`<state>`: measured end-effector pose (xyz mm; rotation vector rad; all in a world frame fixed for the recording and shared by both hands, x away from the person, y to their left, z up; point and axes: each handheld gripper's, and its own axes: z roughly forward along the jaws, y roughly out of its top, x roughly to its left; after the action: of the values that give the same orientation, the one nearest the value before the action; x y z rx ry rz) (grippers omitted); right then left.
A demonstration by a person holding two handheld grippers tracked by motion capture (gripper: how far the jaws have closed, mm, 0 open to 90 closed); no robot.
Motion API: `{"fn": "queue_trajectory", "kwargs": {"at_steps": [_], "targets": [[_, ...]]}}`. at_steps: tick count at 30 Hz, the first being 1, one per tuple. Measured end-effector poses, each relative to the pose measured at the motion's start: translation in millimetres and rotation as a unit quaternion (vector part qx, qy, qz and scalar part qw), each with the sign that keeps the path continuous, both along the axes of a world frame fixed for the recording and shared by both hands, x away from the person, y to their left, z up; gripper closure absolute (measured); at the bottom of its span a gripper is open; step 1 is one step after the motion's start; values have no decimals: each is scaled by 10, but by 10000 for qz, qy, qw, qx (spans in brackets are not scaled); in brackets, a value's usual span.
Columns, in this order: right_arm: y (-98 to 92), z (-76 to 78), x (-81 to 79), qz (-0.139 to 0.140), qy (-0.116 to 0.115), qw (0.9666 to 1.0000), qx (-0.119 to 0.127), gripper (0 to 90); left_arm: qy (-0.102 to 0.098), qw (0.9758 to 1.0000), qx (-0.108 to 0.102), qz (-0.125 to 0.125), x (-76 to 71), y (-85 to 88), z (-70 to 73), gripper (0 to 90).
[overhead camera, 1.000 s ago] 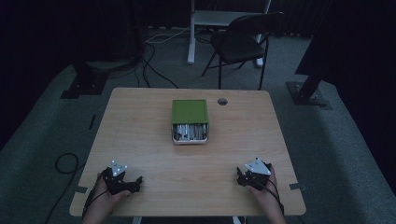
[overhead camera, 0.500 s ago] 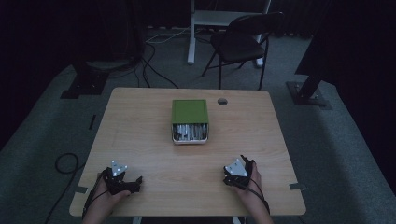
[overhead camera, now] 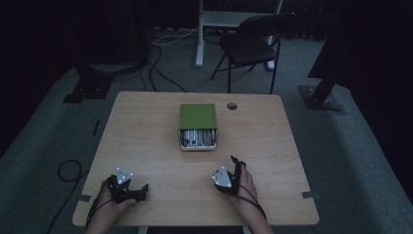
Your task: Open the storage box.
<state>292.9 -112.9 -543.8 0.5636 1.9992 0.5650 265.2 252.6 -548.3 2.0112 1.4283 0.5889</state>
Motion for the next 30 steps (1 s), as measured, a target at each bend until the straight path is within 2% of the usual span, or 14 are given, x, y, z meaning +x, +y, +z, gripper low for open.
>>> {"fn": "queue_trajectory", "kwargs": {"at_steps": [9,14,16,20,24,28,30], "targets": [[246,13,47,276,-278,9986,-368,247,-2,10000,-4,2,0,0,0,29],[395,0,60,472,-500,9951,-708,289,0,10000,-3,1,0,0,0,29],[451,-10,64,555,-559,9931,-864,327,-3,10000,-6,3,0,-1,-1,29],[571,-26,80,725,-747,9850,-1374,418,-4,10000,-10,6,0,-1,-1,29],[652,-8,110,762,-936,9795,-1611,418,-2,10000,-10,6,0,-1,-1,29],[687,-6,136,860,-949,9772,-1692,440,-3,10000,-12,5,0,-1,-1,29],[709,-11,153,921,-997,9732,-1856,446,0,10000,-10,3,0,-1,0,29]]}}
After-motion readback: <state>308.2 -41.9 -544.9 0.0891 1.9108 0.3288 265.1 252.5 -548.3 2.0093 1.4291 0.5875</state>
